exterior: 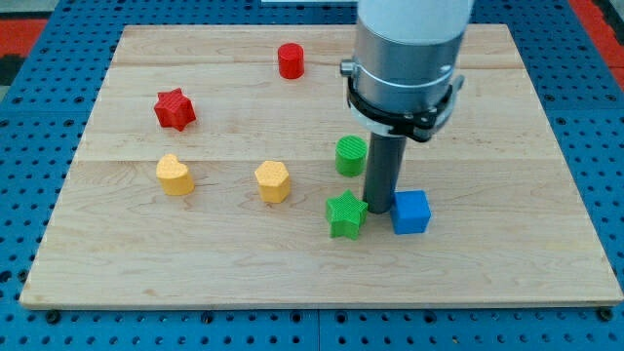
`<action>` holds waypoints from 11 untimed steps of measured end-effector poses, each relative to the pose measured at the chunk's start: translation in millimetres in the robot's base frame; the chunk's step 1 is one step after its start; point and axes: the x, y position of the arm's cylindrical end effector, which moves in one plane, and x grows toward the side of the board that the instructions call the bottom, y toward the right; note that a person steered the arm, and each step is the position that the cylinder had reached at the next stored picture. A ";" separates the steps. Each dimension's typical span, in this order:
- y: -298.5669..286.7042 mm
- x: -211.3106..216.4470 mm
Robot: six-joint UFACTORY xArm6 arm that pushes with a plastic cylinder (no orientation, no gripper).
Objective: Drag the green star into the blue cube
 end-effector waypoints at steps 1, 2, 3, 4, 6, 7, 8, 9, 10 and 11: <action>51.3 0.0; 58.9 2.4; 32.9 -35.9; -32.6 -39.6; -56.0 -13.2; -98.4 -12.7; -91.2 13.2; -12.8 16.6; 4.2 17.2; -59.3 16.8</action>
